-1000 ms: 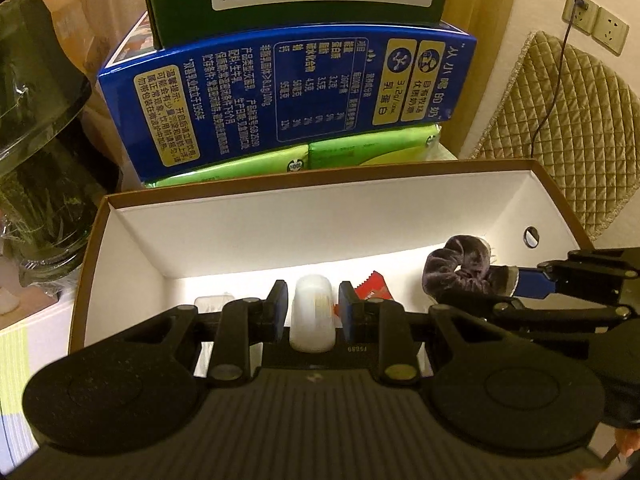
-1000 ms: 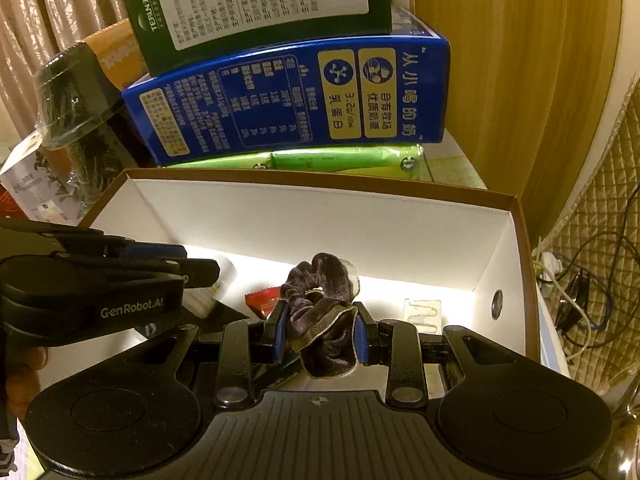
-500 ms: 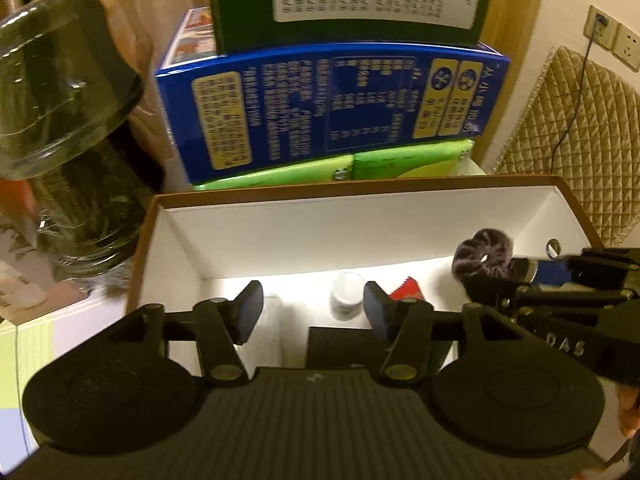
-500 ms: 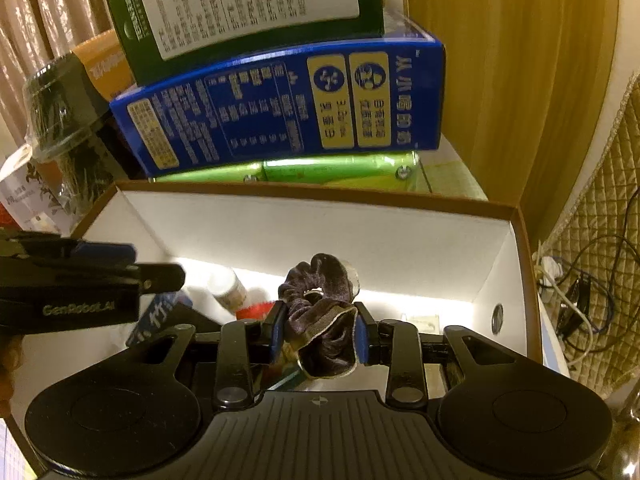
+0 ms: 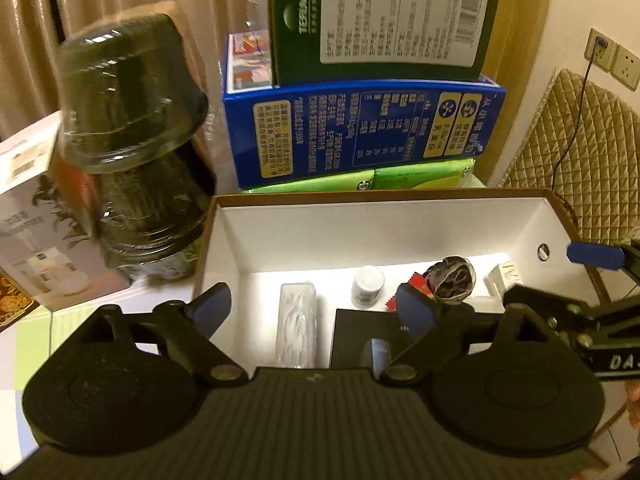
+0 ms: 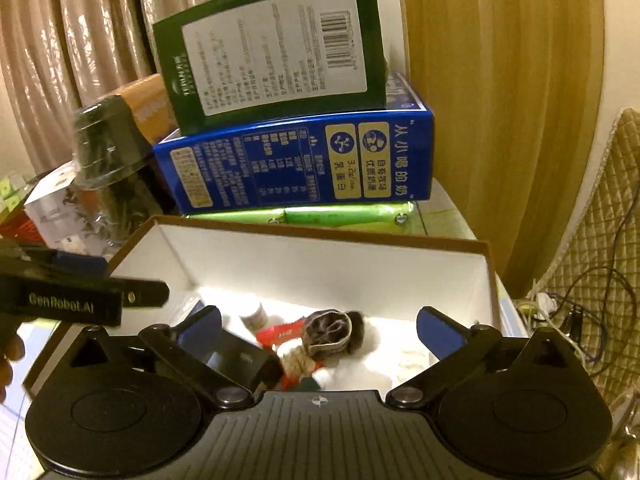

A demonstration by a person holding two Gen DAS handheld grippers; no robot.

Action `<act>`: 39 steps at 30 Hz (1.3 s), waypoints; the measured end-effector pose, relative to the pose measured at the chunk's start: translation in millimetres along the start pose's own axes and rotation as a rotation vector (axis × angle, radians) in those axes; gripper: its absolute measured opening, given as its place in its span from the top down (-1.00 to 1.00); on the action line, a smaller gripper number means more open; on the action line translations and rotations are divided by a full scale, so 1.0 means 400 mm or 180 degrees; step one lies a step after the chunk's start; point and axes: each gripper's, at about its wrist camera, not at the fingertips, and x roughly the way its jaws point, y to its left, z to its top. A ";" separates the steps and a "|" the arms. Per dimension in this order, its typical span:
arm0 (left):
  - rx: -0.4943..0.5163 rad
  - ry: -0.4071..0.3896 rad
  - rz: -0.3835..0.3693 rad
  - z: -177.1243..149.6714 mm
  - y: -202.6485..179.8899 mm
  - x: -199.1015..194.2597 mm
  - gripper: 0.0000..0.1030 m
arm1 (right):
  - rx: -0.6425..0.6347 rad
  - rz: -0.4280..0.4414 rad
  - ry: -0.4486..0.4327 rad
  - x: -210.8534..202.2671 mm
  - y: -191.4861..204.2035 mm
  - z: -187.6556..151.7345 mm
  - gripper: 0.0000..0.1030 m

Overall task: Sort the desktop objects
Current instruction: 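Open the left gripper on the bottle while the right releases the scrunchie in the box, then withdraw both grippers up and away from the brown box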

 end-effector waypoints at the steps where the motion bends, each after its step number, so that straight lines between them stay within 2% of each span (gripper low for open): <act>1: -0.0004 -0.0024 -0.0002 -0.006 0.001 -0.016 -0.71 | -0.0015 -0.0008 0.0004 -0.017 0.003 -0.007 -0.96; 3: -0.0009 -0.0044 0.0021 -0.019 -0.001 -0.047 -0.82 | -0.0049 -0.0001 0.0020 -0.051 0.011 -0.020 -0.96; 10: -0.0048 -0.0083 0.0058 -0.094 -0.009 -0.179 -0.83 | -0.0102 -0.0024 0.0150 -0.178 0.040 -0.088 -0.96; 13: -0.0090 -0.0058 0.0116 -0.127 -0.015 -0.233 -0.92 | -0.0076 -0.0027 0.0172 -0.239 0.052 -0.118 -0.96; 26: -0.0280 -0.0071 0.0257 -0.308 -0.081 -0.483 -0.92 | -0.0233 0.0031 0.0223 -0.471 0.097 -0.250 -0.96; 39: -0.0438 -0.0008 0.0409 -0.474 -0.154 -0.632 -0.92 | -0.0398 0.0091 0.0236 -0.629 0.113 -0.362 -0.96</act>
